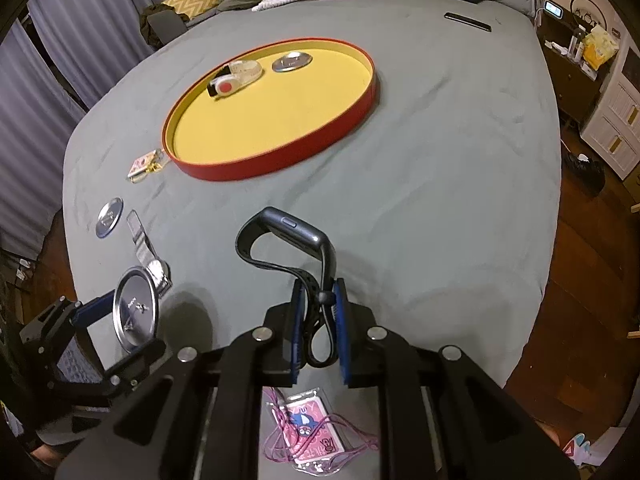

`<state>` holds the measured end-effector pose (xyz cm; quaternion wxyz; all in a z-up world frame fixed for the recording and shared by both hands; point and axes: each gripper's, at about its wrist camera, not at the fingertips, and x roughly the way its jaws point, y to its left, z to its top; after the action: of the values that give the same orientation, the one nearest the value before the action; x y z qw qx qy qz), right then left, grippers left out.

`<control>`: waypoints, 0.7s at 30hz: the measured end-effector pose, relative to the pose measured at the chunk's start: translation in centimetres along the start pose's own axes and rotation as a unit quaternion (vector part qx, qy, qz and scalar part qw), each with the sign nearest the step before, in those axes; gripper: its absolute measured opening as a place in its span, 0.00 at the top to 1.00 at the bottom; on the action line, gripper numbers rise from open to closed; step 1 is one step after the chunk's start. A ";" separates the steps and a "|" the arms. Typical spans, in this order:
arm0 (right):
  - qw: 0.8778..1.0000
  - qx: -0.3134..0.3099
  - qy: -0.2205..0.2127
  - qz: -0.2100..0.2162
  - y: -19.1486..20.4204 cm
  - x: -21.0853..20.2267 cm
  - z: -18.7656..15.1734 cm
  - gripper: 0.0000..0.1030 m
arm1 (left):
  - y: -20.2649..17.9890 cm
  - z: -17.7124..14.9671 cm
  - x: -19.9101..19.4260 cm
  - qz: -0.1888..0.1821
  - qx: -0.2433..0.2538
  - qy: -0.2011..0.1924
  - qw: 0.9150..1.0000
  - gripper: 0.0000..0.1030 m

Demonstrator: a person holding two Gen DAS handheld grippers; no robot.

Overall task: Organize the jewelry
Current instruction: 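Carry the smartwatch and silver button into the red tray and open both tools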

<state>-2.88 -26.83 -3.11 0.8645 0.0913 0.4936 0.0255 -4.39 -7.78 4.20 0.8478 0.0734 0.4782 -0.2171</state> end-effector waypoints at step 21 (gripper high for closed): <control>0.998 -0.004 -0.052 0.031 1.5 -1.6 16.3 0.87 | 5.5 15.4 0.1 0.027 -0.012 -0.081 0.996 0.31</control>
<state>10.32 -27.72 6.63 0.8879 0.1044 0.4453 0.0491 10.03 -8.02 11.83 0.8901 0.0583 0.4082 -0.1942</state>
